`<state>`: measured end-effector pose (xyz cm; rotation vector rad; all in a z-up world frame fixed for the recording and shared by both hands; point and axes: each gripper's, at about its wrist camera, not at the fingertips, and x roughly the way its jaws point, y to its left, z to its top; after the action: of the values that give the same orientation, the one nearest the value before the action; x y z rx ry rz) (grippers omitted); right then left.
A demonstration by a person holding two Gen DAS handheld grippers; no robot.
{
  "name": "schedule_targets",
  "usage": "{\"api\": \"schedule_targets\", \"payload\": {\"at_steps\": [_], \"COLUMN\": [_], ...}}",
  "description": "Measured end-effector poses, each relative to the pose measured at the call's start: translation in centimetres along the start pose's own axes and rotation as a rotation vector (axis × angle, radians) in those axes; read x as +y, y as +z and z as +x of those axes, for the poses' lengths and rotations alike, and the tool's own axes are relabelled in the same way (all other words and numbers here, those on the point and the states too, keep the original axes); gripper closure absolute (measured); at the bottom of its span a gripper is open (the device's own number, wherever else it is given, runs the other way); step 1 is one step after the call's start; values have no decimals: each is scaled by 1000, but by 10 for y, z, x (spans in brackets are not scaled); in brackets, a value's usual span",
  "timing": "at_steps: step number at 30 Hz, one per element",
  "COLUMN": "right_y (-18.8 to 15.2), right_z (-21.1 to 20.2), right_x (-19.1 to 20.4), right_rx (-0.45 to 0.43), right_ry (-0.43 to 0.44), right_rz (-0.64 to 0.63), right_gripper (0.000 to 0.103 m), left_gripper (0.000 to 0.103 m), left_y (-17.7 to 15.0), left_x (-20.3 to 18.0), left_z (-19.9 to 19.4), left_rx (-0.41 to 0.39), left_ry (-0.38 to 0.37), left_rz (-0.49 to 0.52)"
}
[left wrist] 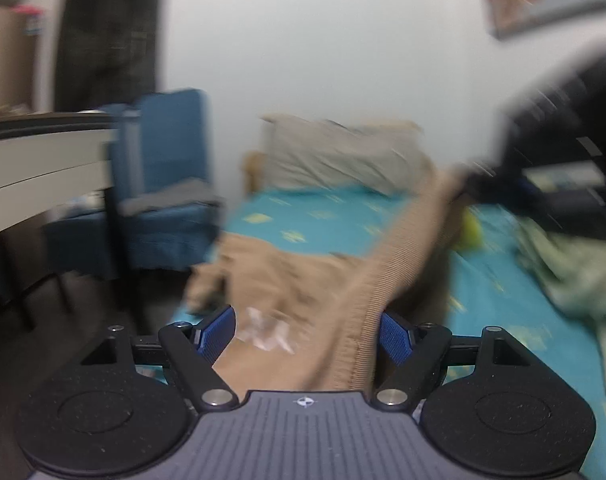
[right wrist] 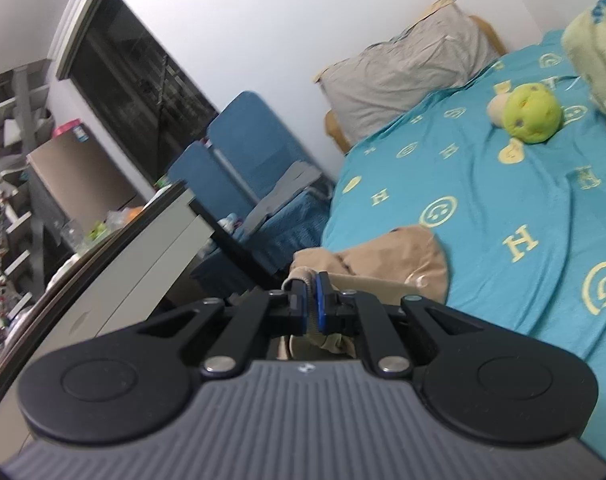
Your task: Fold clothes
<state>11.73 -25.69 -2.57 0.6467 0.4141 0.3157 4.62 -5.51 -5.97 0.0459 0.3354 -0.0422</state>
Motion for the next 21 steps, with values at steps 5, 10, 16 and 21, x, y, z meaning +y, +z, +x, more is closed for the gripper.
{"api": "schedule_targets", "payload": {"at_steps": [5, 10, 16, 21], "right_y": [-7, -18, -19, -7], "right_z": [4, -4, -27, -30], "right_x": [-1, 25, 36, 16], "right_rx": [-5, -79, -249, -294], "right_ry": [-61, -61, -20, -167], "right_rz": [-32, -201, -246, -170], "right_gripper": [95, 95, 95, 95], "left_gripper": [16, 16, 16, 14], "left_y": [10, 9, -8, -8], "left_x": [23, 17, -1, 12], "left_z": [-18, -23, -5, -2], "left_rx": [-82, -1, 155, 256], "left_ry": [103, 148, 157, 130], "left_rz": [-100, -18, 133, 80]}}
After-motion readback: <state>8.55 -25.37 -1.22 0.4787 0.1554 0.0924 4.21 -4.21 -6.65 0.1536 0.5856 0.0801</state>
